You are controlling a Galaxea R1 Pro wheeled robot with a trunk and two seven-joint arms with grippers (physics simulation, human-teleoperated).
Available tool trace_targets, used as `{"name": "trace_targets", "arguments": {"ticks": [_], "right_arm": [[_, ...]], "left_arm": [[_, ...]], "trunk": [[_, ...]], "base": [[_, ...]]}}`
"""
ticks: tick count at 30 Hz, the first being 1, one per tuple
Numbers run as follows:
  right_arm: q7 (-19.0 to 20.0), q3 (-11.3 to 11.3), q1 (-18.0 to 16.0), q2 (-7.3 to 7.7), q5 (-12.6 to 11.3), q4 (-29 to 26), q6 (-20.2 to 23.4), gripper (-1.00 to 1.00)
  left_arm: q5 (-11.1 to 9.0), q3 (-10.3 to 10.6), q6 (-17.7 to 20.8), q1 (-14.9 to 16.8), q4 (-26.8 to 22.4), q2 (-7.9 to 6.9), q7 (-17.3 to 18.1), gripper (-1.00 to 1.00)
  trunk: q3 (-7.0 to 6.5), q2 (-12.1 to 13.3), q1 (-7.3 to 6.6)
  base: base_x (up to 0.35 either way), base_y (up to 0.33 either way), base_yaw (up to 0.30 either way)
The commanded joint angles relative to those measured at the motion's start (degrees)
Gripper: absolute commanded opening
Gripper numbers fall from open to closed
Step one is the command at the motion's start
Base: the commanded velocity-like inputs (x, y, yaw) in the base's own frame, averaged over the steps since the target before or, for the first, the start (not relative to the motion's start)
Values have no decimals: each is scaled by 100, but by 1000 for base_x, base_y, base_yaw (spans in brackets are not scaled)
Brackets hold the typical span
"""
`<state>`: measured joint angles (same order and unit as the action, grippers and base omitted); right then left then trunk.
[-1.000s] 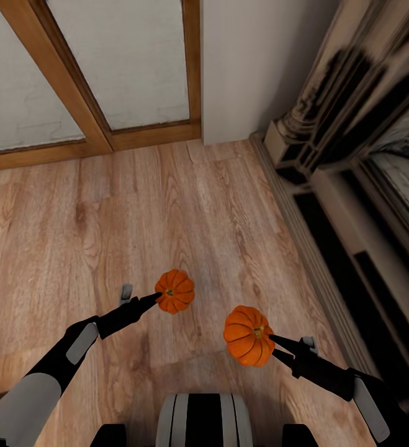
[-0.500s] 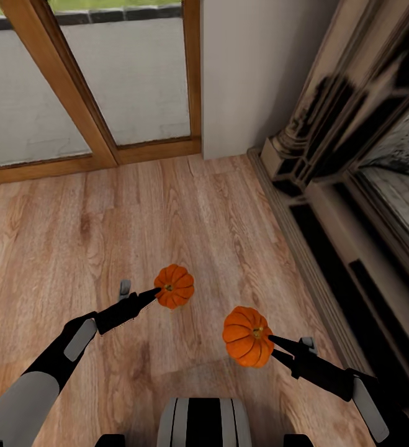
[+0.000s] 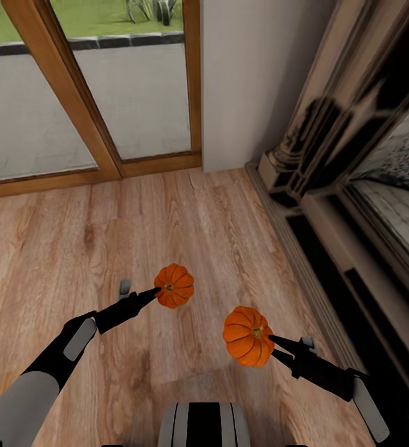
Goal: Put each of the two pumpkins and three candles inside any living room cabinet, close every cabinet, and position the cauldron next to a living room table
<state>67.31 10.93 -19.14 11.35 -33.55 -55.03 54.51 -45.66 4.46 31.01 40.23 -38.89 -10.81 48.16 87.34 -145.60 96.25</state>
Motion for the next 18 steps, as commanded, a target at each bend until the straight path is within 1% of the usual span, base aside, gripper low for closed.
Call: {"name": "trace_targets", "arguments": {"ticks": [1, 10, 18], "right_arm": [[11, 4, -2, 0, -2, 1, 24, -100], [-10, 9, -2, 5, 8, 1, 21, -100], [-37, -21, -2, 1, 14, 1, 16, -100]], "left_arm": [[-51, 22, 37, 2, 4, -7, -8, -100], [-38, 20, 37, 2, 5, -9, -8, -100], [-35, 20, 37, 2, -3, -9, -2, -100]], "trunk": [[-20, 0, -3], [-226, 12, -26], [-466, 23, -47]], "base": [[0, 0, 0], [0, 0, 0], [0, 0, 0]]}}
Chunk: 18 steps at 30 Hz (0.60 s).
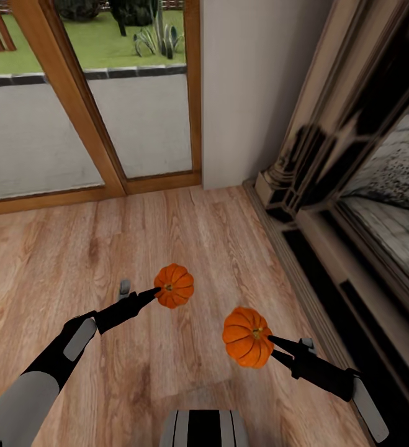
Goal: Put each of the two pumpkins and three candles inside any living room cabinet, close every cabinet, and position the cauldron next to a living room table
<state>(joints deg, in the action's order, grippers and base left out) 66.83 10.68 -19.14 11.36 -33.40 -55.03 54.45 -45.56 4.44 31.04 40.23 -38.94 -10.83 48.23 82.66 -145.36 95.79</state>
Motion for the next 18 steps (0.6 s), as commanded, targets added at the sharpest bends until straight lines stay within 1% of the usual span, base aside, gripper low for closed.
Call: {"name": "trace_targets", "arguments": {"ticks": [1, 18], "right_arm": [[10, 2, -2, 0, 0, 1, 22, -100], [5, -25, -2, -2, -1, 1, 15, -100]], "left_arm": [[-45, 22, 34, 2, 2, -7, -8, -100], [-64, 17, 34, 2, 6, -7, -6, -100]], "trunk": [[-29, 0, -3], [-560, 23, -47]], "base": [[0, 0, 0], [0, 0, 0]]}}
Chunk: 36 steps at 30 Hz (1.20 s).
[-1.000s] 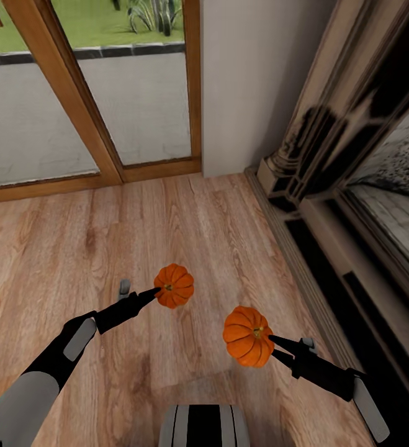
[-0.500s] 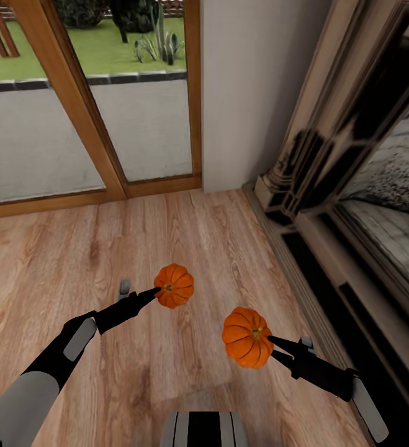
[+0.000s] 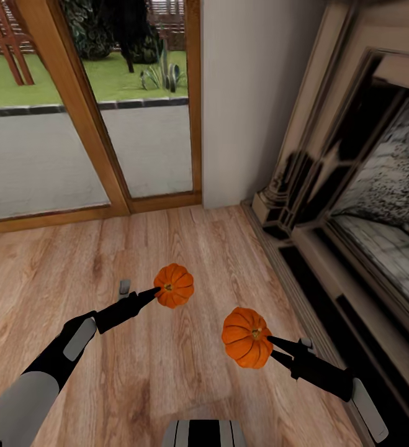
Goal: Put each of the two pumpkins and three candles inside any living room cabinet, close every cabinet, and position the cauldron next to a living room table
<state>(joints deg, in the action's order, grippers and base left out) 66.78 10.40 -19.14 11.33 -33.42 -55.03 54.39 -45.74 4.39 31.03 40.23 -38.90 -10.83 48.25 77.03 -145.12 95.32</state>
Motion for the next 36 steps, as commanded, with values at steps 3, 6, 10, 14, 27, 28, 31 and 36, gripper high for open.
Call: {"name": "trace_targets", "arguments": {"ticks": [3, 6, 10, 14, 27, 28, 31, 36], "right_arm": [[11, 7, -2, 0, -3, 1, 24, -100], [14, 12, -2, 2, -3, 1, 21, -100], [14, 10, -2, 0, -1, 1, 11, -100], [14, 14, -2, 2, 0, 1, 17, -100], [11, 24, -2, 9, 8, 1, 28, -100], [11, 23, -2, 9, 6, 1, 28, -100], [11, 19, -2, 9, 3, 1, 28, -100], [6, 9, -2, 9, 3, 1, 21, -100]], "left_arm": [[-48, 21, 34, 2, 4, -6, -8, -100], [-54, 19, 34, 2, 2, -6, -7, -100], [-57, 19, 34, 2, 5, -6, -2, -100], [-58, 18, 34, -7, -2, -6, -1, -100], [-58, 18, 34, -15, -12, -6, 8, -100], [-58, 18, 34, -17, -12, -6, 9, -100], [-58, 18, 34, -16, -12, -6, 14, -100], [-58, 18, 34, -15, -12, -6, 17, -100]], "trunk": [[-79, 3, -8], [-151, 7, -16], [-197, 10, -21], [-197, 10, -21], [-233, 10, -21], [-240, 10, -21], [-262, 10, -21], [-300, 10, -21]], "base": [[0, 0, 0], [0, 0, 0], [0, 0, 0], [0, 0, 0], [-165, 0, 73], [-330, 0, 176], [-334, 0, 180], [-337, 24, 186]]}}
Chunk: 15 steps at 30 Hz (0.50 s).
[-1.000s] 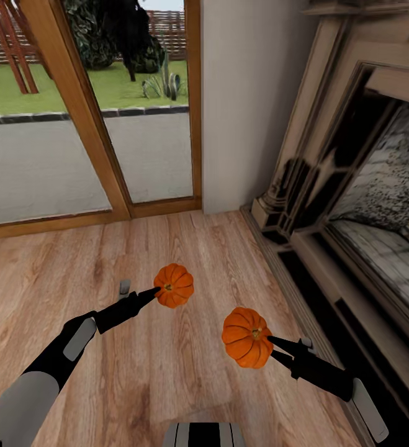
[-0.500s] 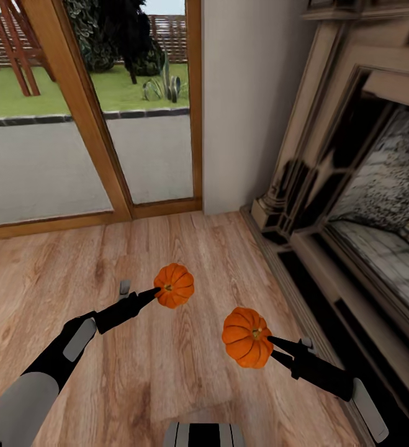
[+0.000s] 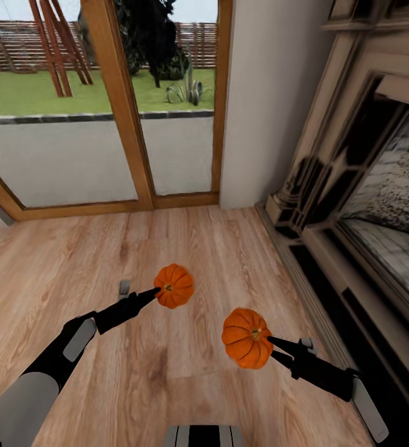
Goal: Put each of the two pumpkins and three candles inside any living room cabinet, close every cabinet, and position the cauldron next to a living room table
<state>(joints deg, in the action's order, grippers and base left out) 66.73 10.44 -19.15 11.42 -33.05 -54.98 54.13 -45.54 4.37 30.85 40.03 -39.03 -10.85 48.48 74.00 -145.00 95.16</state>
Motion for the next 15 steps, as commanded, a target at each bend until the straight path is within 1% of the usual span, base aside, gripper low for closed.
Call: {"name": "trace_targets", "arguments": {"ticks": [1, 10, 15], "right_arm": [[9, 4, -1, -1, -35, -4, 46, -100], [10, 2, -1, -4, -35, -4, 45, -100], [10, 1, -1, 0, -38, -4, 38, -100]], "left_arm": [[-78, 20, 52, 5, 0, -5, -6, -100], [-78, 20, 52, 5, 0, -5, -6, -100], [-78, 20, 52, 5, 0, -5, -6, -100]], "trunk": [[-4, -2, -5], [-72, -2, -5], [-109, -2, -5]], "base": [[-337, 64, 187], [-337, 79, 187], [-299, 31, 187]]}}
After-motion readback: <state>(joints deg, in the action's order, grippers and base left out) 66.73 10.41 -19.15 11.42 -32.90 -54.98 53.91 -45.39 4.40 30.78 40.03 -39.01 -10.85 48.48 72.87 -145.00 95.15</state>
